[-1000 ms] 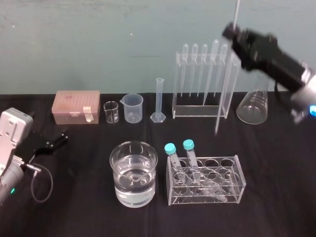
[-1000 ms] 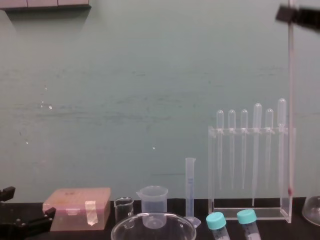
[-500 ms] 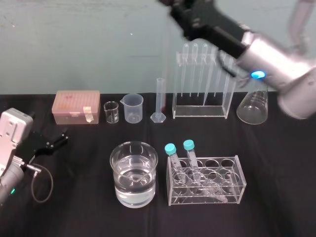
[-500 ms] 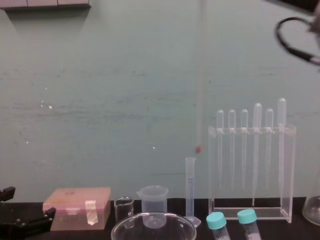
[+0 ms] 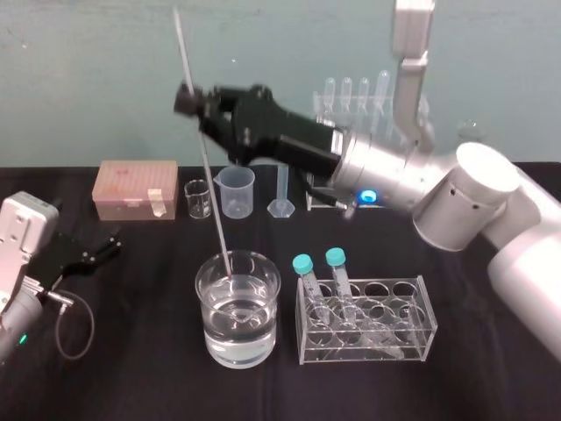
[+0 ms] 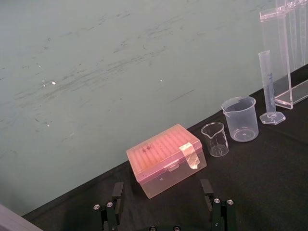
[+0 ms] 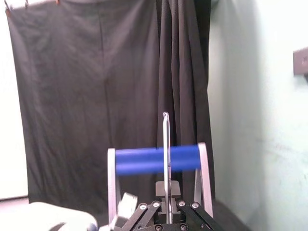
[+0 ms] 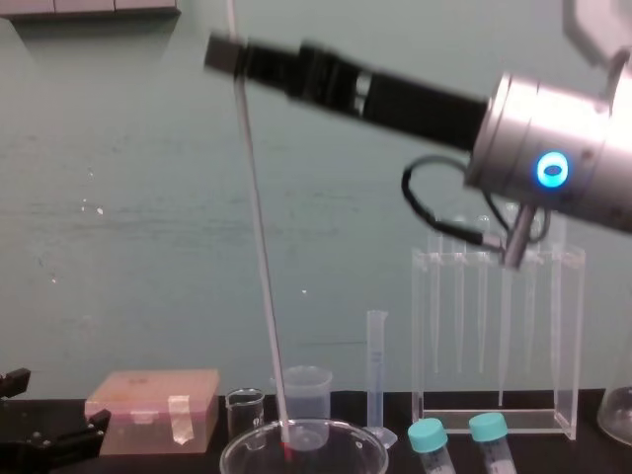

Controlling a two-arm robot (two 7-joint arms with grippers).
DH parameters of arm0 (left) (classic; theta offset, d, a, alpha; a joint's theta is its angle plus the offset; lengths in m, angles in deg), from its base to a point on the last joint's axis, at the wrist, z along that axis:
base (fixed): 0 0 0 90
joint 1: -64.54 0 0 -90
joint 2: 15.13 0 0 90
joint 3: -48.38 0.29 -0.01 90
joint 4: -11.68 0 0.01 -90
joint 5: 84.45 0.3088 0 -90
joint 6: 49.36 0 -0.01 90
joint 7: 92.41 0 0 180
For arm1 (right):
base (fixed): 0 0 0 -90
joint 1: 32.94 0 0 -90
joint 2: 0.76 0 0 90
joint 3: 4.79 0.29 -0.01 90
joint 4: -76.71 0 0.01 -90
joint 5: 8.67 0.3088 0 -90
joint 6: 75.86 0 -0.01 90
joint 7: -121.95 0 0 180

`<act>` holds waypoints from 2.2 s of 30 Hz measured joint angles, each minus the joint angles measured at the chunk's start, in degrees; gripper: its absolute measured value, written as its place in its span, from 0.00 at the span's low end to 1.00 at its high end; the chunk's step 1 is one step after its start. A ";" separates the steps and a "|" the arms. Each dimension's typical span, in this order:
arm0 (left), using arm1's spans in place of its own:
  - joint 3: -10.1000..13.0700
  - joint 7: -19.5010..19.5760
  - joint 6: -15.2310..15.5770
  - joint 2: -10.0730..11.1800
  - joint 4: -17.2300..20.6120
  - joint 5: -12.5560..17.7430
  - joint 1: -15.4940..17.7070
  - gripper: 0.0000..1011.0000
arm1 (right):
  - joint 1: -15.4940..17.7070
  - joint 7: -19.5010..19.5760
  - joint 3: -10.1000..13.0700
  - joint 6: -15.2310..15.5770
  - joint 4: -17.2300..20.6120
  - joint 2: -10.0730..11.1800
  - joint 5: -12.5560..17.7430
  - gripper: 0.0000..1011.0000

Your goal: Hold the thermometer with one hand and immerse one end into the beaker, then reinsert it into the test tube rack.

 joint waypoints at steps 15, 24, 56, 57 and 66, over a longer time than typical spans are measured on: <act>0.00 0.00 0.00 0.00 0.00 0.00 0.00 1.00 | 3.57 -1.33 -1.80 -3.02 -4.86 0.11 -3.02 0.05; 0.00 0.00 0.00 0.00 0.00 0.00 0.00 1.00 | 4.60 -1.32 -1.64 -3.14 -5.25 0.07 -3.94 0.05; 0.00 0.00 0.00 0.00 0.00 0.00 0.00 1.00 | 5.42 -1.63 -0.77 -2.68 -4.65 0.05 -4.11 0.05; 0.00 0.00 0.00 0.00 0.00 0.00 0.00 1.00 | 5.43 -1.63 -0.78 -2.66 -4.65 0.06 -4.11 0.05; 0.00 0.00 0.00 0.00 0.00 0.00 0.00 1.00 | 5.50 -1.64 -0.80 -2.64 -4.65 0.18 -4.18 0.05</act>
